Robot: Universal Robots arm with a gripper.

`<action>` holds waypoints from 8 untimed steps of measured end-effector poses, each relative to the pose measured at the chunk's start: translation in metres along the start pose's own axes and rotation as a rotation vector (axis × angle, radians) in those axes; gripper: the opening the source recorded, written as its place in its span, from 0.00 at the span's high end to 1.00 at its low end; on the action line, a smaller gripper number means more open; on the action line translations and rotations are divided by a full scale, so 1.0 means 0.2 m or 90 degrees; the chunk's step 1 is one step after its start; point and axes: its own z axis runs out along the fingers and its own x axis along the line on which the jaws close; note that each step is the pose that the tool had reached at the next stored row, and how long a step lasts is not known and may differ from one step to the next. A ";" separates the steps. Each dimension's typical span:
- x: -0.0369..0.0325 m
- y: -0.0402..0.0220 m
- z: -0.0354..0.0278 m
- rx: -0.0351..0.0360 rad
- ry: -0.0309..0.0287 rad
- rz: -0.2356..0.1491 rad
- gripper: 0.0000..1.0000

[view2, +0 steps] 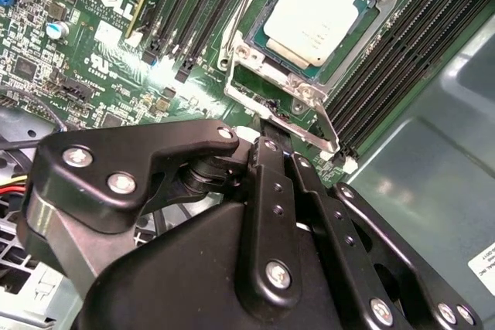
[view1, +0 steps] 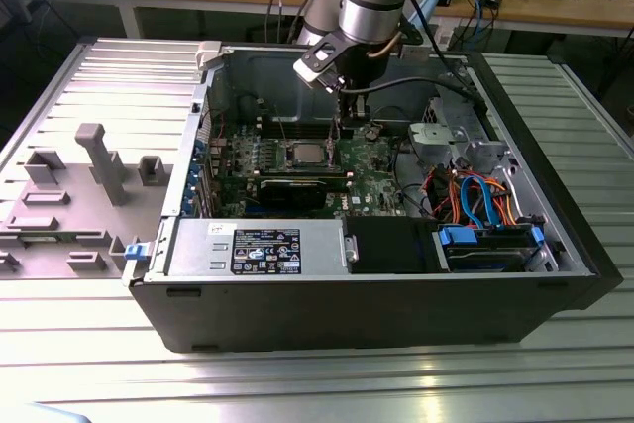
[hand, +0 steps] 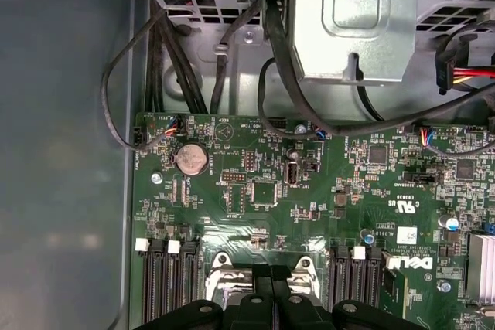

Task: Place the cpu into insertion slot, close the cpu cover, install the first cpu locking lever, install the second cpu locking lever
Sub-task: 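Close the cpu cover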

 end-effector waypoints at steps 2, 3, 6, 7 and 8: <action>0.000 -0.006 0.000 0.0000 0.0000 0.000 0.89; 0.000 -0.009 0.000 0.0000 0.0000 0.000 0.89; 0.001 -0.020 0.001 0.0000 0.0000 0.000 0.89; 0.001 -0.023 0.001 0.0000 0.0000 0.000 0.89; 0.001 -0.028 0.001 0.0000 0.0000 0.000 0.89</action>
